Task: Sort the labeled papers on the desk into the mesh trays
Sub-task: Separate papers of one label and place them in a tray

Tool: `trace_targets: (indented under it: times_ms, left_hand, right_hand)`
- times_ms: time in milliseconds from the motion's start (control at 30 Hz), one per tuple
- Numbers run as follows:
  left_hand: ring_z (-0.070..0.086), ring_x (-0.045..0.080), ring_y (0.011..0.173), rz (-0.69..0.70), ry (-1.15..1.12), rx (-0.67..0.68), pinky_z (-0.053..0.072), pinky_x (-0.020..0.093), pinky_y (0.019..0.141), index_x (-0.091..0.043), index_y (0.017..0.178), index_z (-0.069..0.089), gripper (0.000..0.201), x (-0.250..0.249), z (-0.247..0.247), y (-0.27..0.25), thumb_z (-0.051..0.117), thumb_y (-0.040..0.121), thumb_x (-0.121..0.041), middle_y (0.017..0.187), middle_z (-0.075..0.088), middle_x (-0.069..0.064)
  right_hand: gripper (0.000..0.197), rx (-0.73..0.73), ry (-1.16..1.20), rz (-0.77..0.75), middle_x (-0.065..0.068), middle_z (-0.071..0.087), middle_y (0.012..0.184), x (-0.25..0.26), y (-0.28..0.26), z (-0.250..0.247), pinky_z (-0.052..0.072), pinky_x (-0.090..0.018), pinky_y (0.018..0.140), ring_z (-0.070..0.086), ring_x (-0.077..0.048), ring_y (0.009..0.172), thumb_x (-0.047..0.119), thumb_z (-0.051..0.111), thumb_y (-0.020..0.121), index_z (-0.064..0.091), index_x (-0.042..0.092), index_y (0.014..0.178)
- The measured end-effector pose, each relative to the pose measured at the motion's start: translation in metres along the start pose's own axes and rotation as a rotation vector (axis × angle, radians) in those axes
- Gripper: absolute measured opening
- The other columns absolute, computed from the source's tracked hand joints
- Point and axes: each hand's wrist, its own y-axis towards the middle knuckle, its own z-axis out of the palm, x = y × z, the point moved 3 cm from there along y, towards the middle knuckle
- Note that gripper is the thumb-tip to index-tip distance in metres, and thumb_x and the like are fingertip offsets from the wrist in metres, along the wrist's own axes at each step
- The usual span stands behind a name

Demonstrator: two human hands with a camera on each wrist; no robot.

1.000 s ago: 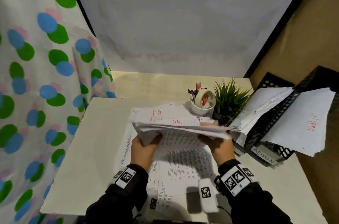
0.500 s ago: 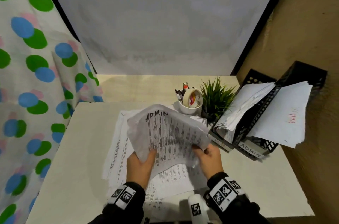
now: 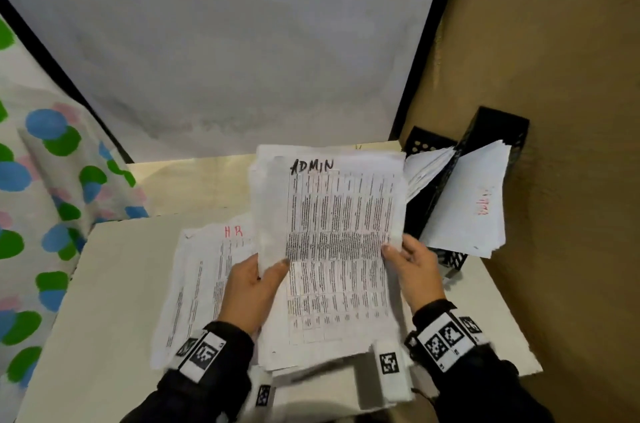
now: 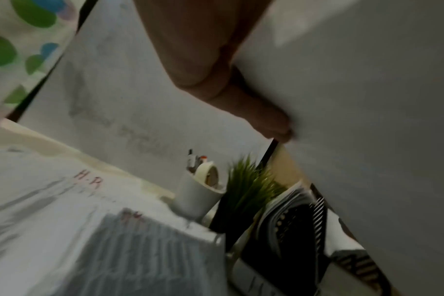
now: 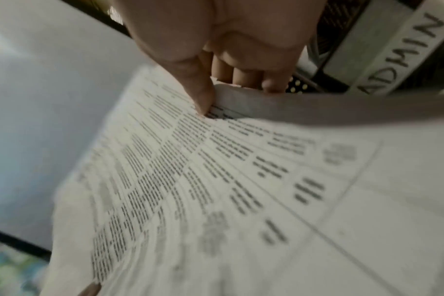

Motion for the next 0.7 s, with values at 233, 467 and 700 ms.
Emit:
trace_targets:
  times_ms: [233, 467, 700]
  left_hand:
    - [0.064, -0.002, 0.057, 0.086, 0.088, 0.075, 0.041, 0.004, 0.047, -0.016, 0.076, 0.064, 0.015, -0.038, 0.031, -0.002, 0.059, 0.089, -0.014, 0.06, 0.07, -0.02]
    - [0.057, 0.002, 0.051, 0.223, 0.149, 0.034, 0.044, 0.013, 0.047, -0.01, 0.074, 0.066, 0.016, -0.081, 0.053, -0.001, 0.062, 0.087, -0.017, 0.061, 0.066, 0.002]
    - [0.04, 0.0, 0.04, 0.54, 0.293, -0.058, 0.032, 0.008, 0.043, -0.017, 0.074, 0.052, 0.019, -0.133, 0.121, 0.001, 0.052, 0.092, -0.01, 0.05, 0.039, -0.005]
  right_hand:
    - [0.032, -0.054, 0.14, 0.014, 0.012, 0.073, 0.069, 0.019, 0.005, -0.03, 0.051, -0.009, 0.058, 0.068, 0.0, 0.073, -0.006, 0.051, 0.089, 0.062, 0.023, 0.081]
    - [0.047, -0.507, -0.247, -0.259, -0.002, 0.052, 0.116, 0.031, 0.017, -0.082, 0.045, -0.026, 0.085, 0.052, -0.014, 0.101, 0.009, 0.062, 0.085, 0.049, 0.014, 0.13]
    - [0.057, -0.516, -0.286, 0.193, -0.02, 0.061, 0.123, 0.023, 0.064, -0.134, 0.047, -0.036, 0.083, 0.059, -0.029, 0.097, 0.031, 0.074, 0.076, 0.057, -0.001, 0.12]
